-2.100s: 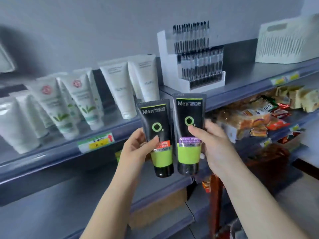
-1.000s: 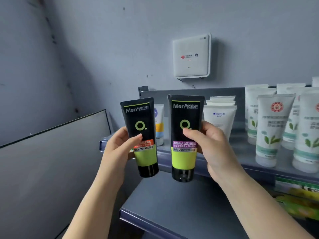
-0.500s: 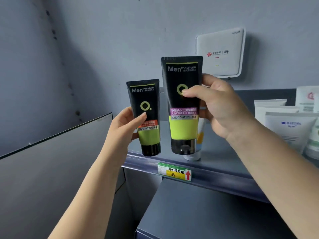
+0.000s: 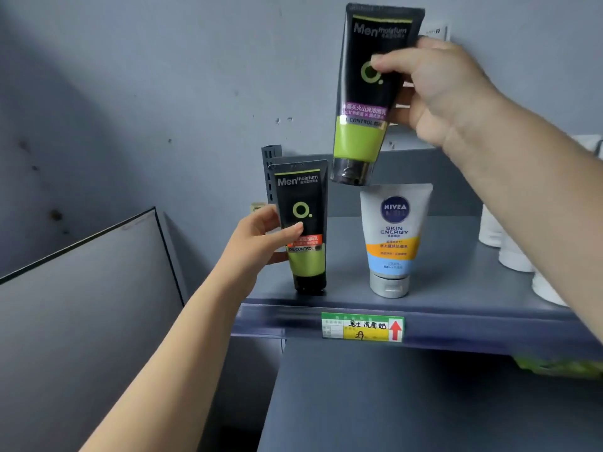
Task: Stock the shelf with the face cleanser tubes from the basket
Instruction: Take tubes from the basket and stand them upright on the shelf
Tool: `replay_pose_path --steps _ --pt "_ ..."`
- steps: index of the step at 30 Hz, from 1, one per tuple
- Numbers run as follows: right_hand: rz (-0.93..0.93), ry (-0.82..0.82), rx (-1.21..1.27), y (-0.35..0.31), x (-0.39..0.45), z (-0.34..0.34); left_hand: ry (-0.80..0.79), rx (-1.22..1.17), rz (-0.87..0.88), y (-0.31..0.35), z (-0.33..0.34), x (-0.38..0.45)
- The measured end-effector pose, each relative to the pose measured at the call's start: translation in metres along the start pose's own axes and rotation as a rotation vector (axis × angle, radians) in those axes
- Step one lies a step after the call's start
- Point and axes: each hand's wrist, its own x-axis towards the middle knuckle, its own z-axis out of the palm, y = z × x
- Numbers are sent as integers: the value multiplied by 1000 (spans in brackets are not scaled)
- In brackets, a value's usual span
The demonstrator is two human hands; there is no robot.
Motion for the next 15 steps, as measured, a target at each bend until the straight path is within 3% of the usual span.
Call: replay_pose_path --steps 11,15 --pt "82 86 66 14 36 8 -245 -9 81 -6 -6 12" --pt "152 28 -106 19 45 15 -295 22 100 -8 -12 14"
